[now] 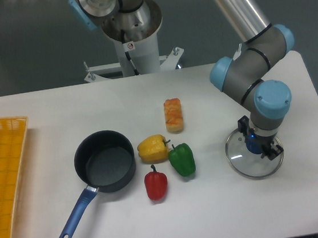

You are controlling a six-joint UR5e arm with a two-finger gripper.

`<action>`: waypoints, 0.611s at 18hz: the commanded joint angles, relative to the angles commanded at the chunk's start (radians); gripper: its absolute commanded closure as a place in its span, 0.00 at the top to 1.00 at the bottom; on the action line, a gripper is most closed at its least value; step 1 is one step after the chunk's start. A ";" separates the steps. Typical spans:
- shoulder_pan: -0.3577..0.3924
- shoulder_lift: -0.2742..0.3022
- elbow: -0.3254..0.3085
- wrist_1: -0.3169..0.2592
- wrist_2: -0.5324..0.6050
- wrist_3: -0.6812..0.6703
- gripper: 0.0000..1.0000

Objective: Place the lid on the table
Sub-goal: 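Open the gripper to release the lid knob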

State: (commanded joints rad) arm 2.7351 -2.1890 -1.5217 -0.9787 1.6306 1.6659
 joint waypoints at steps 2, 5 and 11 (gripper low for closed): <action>0.000 0.000 0.000 0.000 0.002 0.000 0.76; 0.000 0.000 0.000 0.000 0.002 0.000 0.79; -0.003 0.034 -0.015 -0.003 0.002 -0.002 0.99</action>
State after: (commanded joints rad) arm 2.7320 -2.1554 -1.5370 -0.9817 1.6321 1.6644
